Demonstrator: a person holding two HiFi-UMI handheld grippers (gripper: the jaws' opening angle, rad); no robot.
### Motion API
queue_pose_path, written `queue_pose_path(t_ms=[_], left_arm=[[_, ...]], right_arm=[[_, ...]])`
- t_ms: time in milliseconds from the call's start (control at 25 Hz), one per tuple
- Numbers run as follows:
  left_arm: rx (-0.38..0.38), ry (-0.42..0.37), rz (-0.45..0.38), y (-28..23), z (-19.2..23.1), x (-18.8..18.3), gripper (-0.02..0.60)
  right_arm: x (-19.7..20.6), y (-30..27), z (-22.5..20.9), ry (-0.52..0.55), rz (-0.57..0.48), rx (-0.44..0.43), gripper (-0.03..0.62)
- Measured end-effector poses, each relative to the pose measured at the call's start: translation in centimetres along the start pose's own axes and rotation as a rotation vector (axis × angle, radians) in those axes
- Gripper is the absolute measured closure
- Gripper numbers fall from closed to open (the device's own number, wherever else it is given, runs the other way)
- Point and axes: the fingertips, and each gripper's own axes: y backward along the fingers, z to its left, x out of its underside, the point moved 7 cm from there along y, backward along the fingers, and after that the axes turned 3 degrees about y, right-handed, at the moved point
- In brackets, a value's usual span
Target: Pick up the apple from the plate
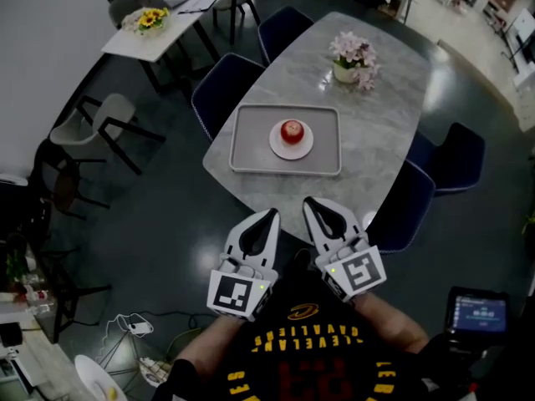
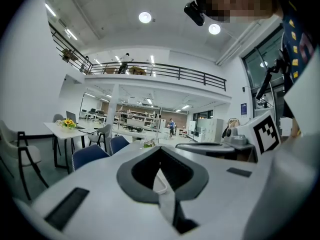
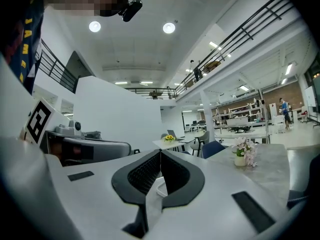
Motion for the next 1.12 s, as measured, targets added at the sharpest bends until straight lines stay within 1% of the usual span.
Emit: queue_pose_path(t_ms=[120,280,360,440,520,640,840,960,1120], left_arm=[[0.0,-0.006,0.007,-1.6,0.0,-0.1,0.58],[-0.005,-0.003,0.018,-2.9,0.9,-0.3,0.58],[-0.024,0.005,0.026,-3.8,1.7,-0.9,0.58],[-0.025,0.012,0.027,-4.8,2.7,-1.1,0.58],[-0.007,0.017,0.029,-6.1,3.9,-1.2,0.58],[0.016,0.038,0.062,-8.2,5.8,-1.7,0.58],[0.126,0.002,0.08,-12.3,9.1,-2.1,0.58],[0.158,-0.002,0.099,-14.9,11.1,-2.4,0.58],[0.19,0.0,0.144,-17.7,13.5,-3.3,0.58]], right_arm=[[-0.1,-0.5,-1.5,-0.022,0.001,-0.003,0.586],[-0.2,-1.4,-2.8,-0.045,0.048,0.03,0.586],[0.0,-2.0,-3.3,-0.042,0.047,0.032,0.586],[0.4,-2.7,-3.9,-0.035,0.038,0.032,0.586],[0.6,-3.5,-4.6,-0.039,0.05,0.053,0.586],[0.8,-5.1,-5.9,-0.065,0.085,0.119,0.586],[1.4,-8.9,-8.2,-0.103,0.093,0.19,0.586],[1.6,-11.3,-9.7,-0.143,0.104,0.225,0.586],[2.1,-14.1,-11.2,-0.183,0.124,0.265,0.586]])
